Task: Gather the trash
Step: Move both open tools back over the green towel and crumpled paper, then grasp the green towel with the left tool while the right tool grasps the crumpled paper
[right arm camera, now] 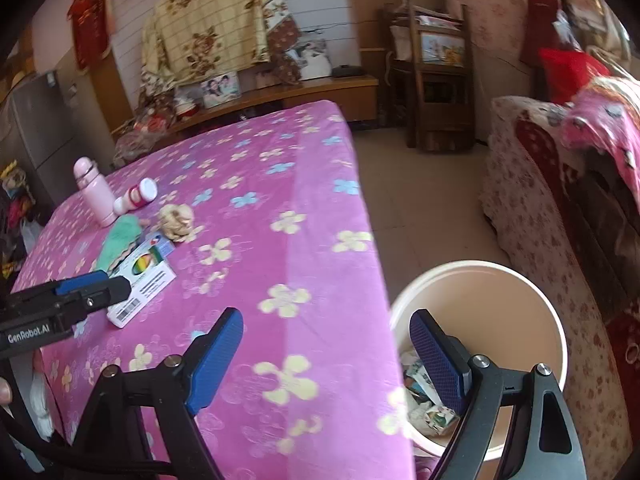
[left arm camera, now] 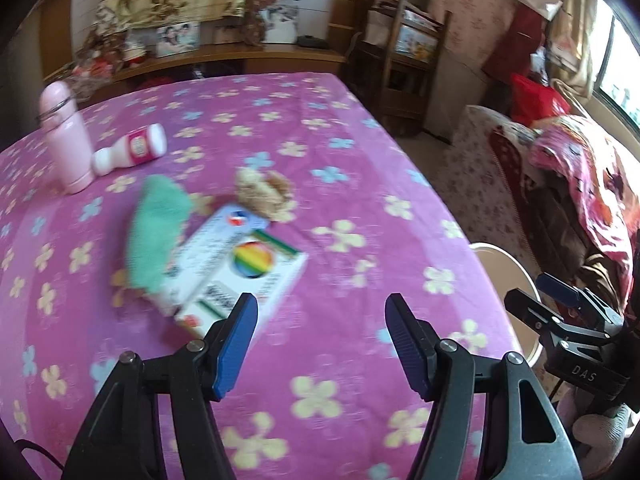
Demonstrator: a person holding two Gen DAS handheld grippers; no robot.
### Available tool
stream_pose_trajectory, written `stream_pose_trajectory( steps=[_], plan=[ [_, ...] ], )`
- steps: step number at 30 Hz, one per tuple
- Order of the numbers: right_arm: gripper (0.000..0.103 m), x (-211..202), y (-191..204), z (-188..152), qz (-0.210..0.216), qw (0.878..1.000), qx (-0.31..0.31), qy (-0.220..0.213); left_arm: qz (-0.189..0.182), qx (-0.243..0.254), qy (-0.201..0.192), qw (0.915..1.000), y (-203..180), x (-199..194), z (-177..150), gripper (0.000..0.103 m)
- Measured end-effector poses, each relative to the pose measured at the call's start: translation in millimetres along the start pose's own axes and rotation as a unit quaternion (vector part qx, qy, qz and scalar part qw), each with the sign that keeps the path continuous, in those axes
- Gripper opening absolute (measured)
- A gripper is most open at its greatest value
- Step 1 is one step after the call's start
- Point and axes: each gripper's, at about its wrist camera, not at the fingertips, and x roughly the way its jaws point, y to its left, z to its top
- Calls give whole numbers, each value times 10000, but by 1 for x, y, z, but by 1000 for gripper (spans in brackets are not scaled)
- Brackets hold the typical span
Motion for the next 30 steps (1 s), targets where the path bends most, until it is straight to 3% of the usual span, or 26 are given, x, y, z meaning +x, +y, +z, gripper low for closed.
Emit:
stream_pose_trajectory(
  steps=[16,21,30],
  plan=[
    [88,39,81,16,598,9964,-525,297,300,-571,27,9979,87,-4,4,70],
    [88,55,98,29,596,9954,-670,324,246,-886,94,9957,116,6,13,73],
    [88,108,127,61,1127,9901,-643,532,393,-1016,209,9938,138,42,40,73]
  ],
)
